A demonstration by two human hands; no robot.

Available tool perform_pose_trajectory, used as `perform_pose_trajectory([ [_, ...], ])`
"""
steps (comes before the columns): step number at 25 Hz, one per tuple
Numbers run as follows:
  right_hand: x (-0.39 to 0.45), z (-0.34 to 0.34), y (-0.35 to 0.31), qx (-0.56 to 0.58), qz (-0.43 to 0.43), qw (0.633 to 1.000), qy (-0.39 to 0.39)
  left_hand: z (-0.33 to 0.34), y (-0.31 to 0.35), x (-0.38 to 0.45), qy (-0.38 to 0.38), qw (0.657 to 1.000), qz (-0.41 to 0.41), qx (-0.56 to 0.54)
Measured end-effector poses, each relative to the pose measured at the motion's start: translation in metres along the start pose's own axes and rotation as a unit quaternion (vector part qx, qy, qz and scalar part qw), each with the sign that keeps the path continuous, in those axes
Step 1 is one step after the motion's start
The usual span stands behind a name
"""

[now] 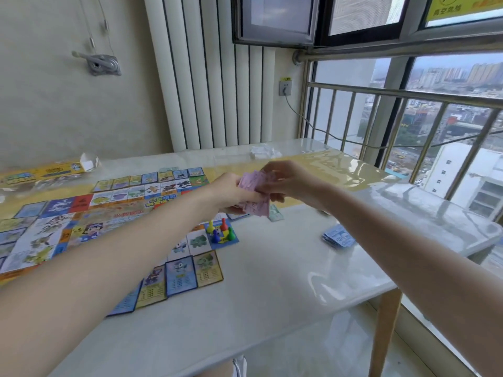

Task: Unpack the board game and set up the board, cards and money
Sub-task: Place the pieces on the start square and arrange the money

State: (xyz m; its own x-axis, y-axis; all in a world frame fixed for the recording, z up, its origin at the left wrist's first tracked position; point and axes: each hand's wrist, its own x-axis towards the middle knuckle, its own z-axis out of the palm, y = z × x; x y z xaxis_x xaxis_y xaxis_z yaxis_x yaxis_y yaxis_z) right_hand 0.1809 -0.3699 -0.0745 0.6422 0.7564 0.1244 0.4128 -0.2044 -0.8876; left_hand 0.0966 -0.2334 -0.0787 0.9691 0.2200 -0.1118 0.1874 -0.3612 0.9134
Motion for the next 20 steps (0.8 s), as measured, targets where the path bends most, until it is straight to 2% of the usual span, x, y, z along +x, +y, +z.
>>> perform_pose_trajectory([
  [3,0.020,0.003,-0.020,0.104,-0.028,0.994,-0.031,-0.034,0.006,-0.004,-0.103,0.986,-0.031,-0.130],
  [5,0.030,0.003,-0.028,0.140,-0.024,0.987,-0.081,-0.054,0.013,-0.007,-0.172,0.969,-0.036,-0.171],
  [6,0.036,0.005,-0.030,0.147,-0.023,0.985,-0.085,-0.061,0.015,-0.005,-0.182,0.964,-0.037,-0.189],
  [10,0.058,0.013,-0.026,0.156,0.011,0.988,-0.002,-0.069,0.015,0.017,-0.133,0.956,-0.059,-0.257],
  [13,0.069,0.006,-0.013,0.154,0.101,0.980,0.073,-0.061,0.007,0.036,-0.061,0.971,-0.049,-0.225],
  [16,0.079,-0.009,0.005,0.083,0.150,0.976,0.133,-0.056,0.001,0.047,-0.011,0.978,-0.025,-0.205],
  [18,0.084,-0.021,0.016,-0.001,0.163,0.977,0.134,-0.062,-0.004,0.052,0.011,0.976,-0.028,-0.215],
  [20,0.090,-0.030,0.023,-0.135,0.173,0.974,0.059,-0.068,-0.012,0.054,0.029,0.978,-0.045,-0.202],
])
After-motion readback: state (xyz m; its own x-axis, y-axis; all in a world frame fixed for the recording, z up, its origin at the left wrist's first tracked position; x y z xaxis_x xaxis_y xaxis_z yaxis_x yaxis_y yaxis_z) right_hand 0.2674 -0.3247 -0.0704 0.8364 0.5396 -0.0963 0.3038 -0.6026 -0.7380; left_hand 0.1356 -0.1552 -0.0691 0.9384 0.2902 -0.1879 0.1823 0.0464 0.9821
